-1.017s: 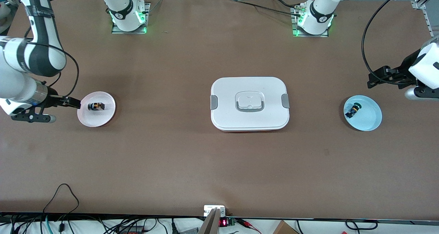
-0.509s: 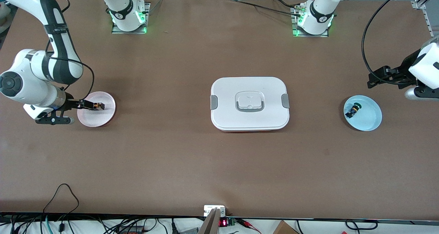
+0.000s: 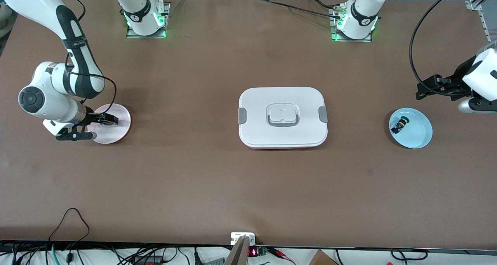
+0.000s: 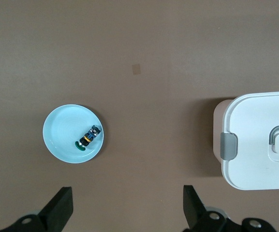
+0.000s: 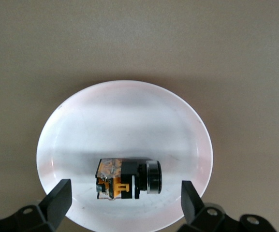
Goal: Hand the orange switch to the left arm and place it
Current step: 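Lower the open right gripper over the orange switch, then close the right gripper on the orange switch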
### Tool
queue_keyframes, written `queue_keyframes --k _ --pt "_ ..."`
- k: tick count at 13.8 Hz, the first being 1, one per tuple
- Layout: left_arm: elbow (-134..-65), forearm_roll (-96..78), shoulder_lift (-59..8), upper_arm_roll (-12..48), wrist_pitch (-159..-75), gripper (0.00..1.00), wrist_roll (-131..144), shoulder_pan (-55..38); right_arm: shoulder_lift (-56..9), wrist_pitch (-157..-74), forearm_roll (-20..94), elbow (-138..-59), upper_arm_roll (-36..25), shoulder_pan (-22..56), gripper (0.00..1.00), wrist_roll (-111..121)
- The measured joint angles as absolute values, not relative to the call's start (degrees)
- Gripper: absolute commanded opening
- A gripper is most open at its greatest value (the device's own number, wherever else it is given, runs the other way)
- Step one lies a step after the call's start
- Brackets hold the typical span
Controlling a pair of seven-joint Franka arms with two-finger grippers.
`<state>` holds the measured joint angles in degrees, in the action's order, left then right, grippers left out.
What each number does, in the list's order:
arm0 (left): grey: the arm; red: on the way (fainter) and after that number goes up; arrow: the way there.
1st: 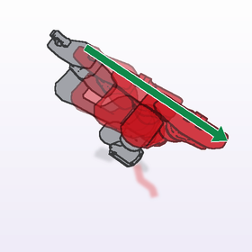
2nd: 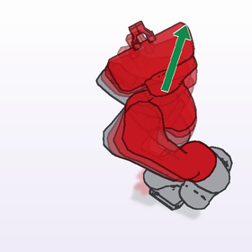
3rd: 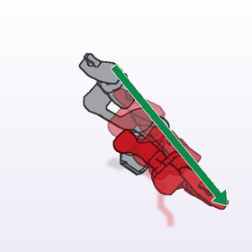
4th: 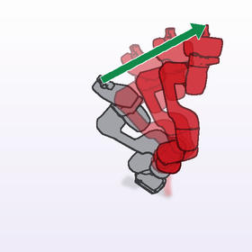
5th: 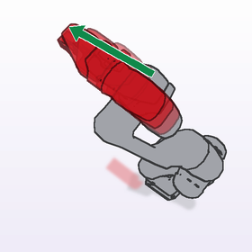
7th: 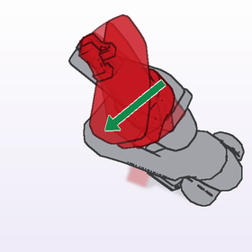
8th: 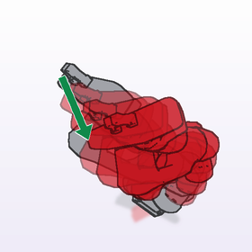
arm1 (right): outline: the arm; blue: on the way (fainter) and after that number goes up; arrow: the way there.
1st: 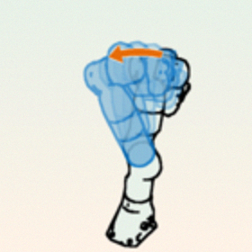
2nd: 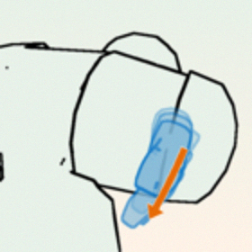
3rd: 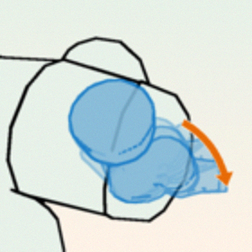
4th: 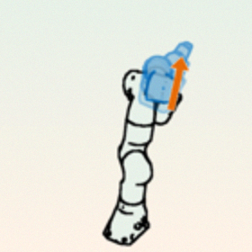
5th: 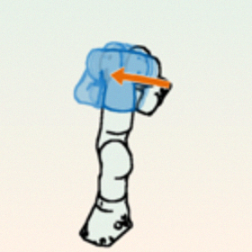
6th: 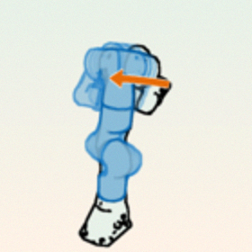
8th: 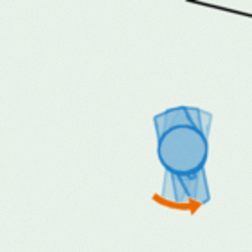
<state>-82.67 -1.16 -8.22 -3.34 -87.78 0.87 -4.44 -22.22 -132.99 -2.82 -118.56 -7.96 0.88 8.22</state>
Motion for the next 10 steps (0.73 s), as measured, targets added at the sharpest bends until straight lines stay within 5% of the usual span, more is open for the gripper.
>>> queue_keyframes --k 10 --pt "-82.66 -1.16 -8.23 -3.34 -87.78 1.0 0.87 -4.44 -22.89 -140.41 -2.85 -124.29 -7.96 0.87 1.0 12.38"
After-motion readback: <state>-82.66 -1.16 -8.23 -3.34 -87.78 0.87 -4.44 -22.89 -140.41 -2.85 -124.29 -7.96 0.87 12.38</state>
